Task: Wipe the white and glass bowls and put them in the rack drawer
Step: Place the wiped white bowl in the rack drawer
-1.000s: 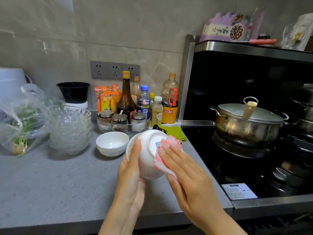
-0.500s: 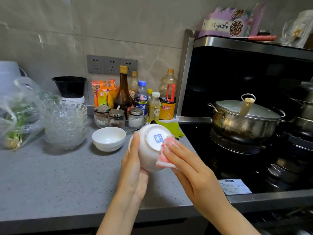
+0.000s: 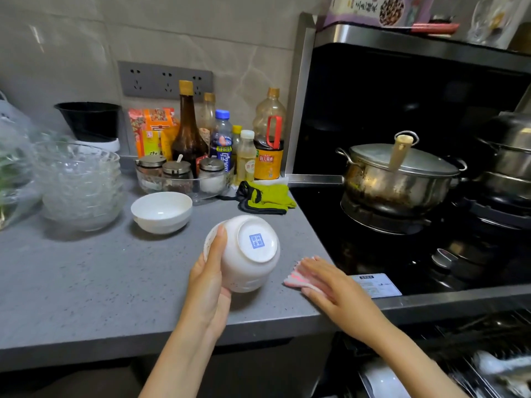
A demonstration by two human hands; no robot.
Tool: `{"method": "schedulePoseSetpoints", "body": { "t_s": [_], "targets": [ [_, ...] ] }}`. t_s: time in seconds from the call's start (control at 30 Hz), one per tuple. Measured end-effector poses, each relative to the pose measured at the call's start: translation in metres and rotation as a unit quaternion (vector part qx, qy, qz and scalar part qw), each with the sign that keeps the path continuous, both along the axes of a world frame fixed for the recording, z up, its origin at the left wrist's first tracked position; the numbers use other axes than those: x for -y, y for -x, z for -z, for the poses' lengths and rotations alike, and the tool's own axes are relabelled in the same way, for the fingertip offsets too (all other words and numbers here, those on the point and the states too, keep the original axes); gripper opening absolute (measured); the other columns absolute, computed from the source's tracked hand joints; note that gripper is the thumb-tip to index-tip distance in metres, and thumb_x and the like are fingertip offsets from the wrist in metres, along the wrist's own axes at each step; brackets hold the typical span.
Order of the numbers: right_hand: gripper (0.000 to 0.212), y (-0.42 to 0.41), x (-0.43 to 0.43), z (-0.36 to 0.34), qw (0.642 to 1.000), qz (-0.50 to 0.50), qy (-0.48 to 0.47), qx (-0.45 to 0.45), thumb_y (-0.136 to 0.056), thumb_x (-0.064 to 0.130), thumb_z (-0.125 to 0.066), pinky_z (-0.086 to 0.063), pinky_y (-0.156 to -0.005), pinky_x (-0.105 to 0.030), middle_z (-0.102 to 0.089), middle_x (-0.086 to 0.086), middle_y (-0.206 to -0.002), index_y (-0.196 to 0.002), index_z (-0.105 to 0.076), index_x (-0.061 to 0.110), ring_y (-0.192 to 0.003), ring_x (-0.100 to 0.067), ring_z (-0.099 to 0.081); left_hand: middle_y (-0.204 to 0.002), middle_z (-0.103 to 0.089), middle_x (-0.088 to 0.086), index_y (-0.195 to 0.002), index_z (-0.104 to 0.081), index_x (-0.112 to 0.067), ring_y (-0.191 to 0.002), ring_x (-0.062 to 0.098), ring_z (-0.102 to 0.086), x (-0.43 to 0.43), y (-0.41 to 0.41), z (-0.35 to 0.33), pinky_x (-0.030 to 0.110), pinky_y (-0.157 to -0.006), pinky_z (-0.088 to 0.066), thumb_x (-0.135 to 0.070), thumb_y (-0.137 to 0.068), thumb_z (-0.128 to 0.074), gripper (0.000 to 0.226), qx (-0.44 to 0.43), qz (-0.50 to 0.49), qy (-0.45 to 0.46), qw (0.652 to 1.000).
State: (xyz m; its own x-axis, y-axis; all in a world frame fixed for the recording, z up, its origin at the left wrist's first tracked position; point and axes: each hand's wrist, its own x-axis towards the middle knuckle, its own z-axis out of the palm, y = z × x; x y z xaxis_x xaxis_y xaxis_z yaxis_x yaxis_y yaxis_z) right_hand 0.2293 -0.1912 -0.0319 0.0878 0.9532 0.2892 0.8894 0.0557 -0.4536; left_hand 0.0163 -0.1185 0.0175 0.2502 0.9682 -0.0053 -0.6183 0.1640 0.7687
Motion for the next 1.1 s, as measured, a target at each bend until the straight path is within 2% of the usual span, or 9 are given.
{"method": "schedulePoseSetpoints", "body": {
  "t_s": [0.1, 0.17, 0.3, 0.47, 0.57, 0.67, 0.83, 1.0, 1.1],
  "targets": [
    [0.051, 0.000, 0.013, -0.011, 0.993, 0.015, -0.024, -0.113, -0.089, 0.045, -0.054, -0.026, -0.108, -0.010, -0.040, 0.028, -0.140, -0.135, -0.033, 0.047, -0.131, 0.011, -0.034, -0.102, -0.074, -0.005, -0.116, -0.064, -0.018, -0.094, 0.005, -0.068, 0.008, -0.010, -0.001, 0.029, -0.086, -0.048, -0.041, -0.075, -0.058, 0.047, -0.016, 0.018, -0.013, 1.000],
    [0.051, -0.001, 0.024, -0.022, 0.976, 0.013, -0.066, -0.209, -0.085, 0.043, -0.053, -0.027, -0.105, -0.006, -0.046, 0.026, -0.138, -0.135, -0.039, 0.041, -0.129, 0.011, -0.038, -0.103, -0.074, -0.003, -0.112, -0.065, -0.019, -0.094, 0.006, -0.068, 0.016, -0.021, -0.002, 0.029, -0.084, -0.050, -0.040, -0.076, -0.057, 0.043, -0.023, 0.045, -0.023, 0.998],
    [0.050, -0.012, 0.057, -0.038, 0.911, -0.017, -0.103, -0.399, -0.083, 0.025, -0.060, -0.043, -0.097, -0.013, -0.058, 0.011, -0.132, -0.131, -0.049, 0.027, -0.122, 0.003, -0.051, -0.103, -0.074, -0.001, -0.111, -0.066, -0.020, -0.094, 0.007, -0.069, 0.041, -0.055, -0.003, 0.022, -0.071, -0.056, -0.042, -0.076, -0.056, 0.043, -0.024, 0.120, -0.033, 0.992],
    [0.088, -0.047, 0.110, -0.025, 0.813, -0.074, 0.018, -0.577, -0.068, 0.046, -0.082, -0.046, -0.102, -0.031, -0.054, 0.001, -0.139, -0.142, -0.038, 0.025, -0.128, -0.018, -0.052, -0.110, -0.072, 0.002, -0.106, -0.068, -0.021, -0.100, 0.011, -0.067, 0.079, -0.110, 0.005, 0.026, -0.070, -0.057, -0.041, -0.075, -0.056, 0.039, -0.004, 0.206, -0.004, 0.979],
    [0.086, -0.064, 0.135, -0.013, 0.770, -0.068, 0.004, -0.634, -0.069, 0.047, -0.081, -0.050, -0.093, -0.032, -0.056, -0.011, -0.136, -0.141, -0.043, 0.019, -0.123, -0.025, -0.056, -0.110, -0.072, 0.003, -0.110, -0.066, -0.018, -0.099, 0.010, -0.068, 0.101, -0.143, 0.014, 0.024, -0.078, -0.057, -0.040, -0.077, -0.055, 0.042, -0.001, 0.257, 0.000, 0.967],
    [0.071, -0.082, 0.157, -0.001, 0.754, -0.024, -0.038, -0.656, -0.076, 0.043, -0.076, -0.051, -0.089, -0.030, -0.057, -0.013, -0.135, -0.137, -0.051, 0.017, -0.117, -0.022, -0.059, -0.112, -0.072, 0.003, -0.119, -0.063, -0.017, -0.101, 0.011, -0.068, 0.119, -0.173, 0.030, 0.023, -0.072, -0.057, -0.044, -0.078, -0.054, 0.049, -0.020, 0.311, 0.006, 0.950],
    [0.064, -0.119, 0.199, 0.025, 0.716, 0.034, -0.083, -0.692, -0.070, 0.036, -0.083, -0.051, -0.092, -0.032, -0.058, -0.010, -0.134, -0.127, -0.061, 0.019, -0.120, -0.022, -0.058, -0.113, -0.071, 0.000, -0.122, -0.061, -0.022, -0.109, 0.012, -0.065, 0.135, -0.218, 0.070, 0.027, -0.084, -0.054, -0.059, -0.078, -0.047, 0.059, -0.162, 0.410, -0.038, 0.897],
    [0.074, -0.163, 0.238, 0.057, 0.722, 0.123, -0.070, -0.677, -0.060, 0.036, -0.089, -0.053, -0.089, -0.031, -0.060, -0.012, -0.131, -0.127, -0.061, 0.021, -0.121, -0.026, -0.057, -0.103, -0.074, 0.005, -0.114, -0.065, -0.013, -0.087, 0.013, -0.071, 0.135, -0.262, 0.120, 0.025, -0.075, -0.058, -0.051, -0.086, -0.049, 0.051, -0.281, 0.516, 0.004, 0.809],
    [0.085, -0.190, 0.252, 0.075, 0.735, 0.178, -0.046, -0.653, -0.054, 0.035, -0.091, -0.053, -0.092, -0.032, -0.063, -0.010, -0.127, -0.130, -0.056, 0.019, -0.118, -0.025, -0.060, -0.110, -0.068, 0.007, -0.119, -0.061, -0.008, -0.081, 0.012, -0.065, 0.134, -0.290, 0.152, 0.016, -0.064, -0.054, -0.040, -0.097, -0.045, 0.042, -0.353, 0.501, -0.021, 0.790]
  ]
}}
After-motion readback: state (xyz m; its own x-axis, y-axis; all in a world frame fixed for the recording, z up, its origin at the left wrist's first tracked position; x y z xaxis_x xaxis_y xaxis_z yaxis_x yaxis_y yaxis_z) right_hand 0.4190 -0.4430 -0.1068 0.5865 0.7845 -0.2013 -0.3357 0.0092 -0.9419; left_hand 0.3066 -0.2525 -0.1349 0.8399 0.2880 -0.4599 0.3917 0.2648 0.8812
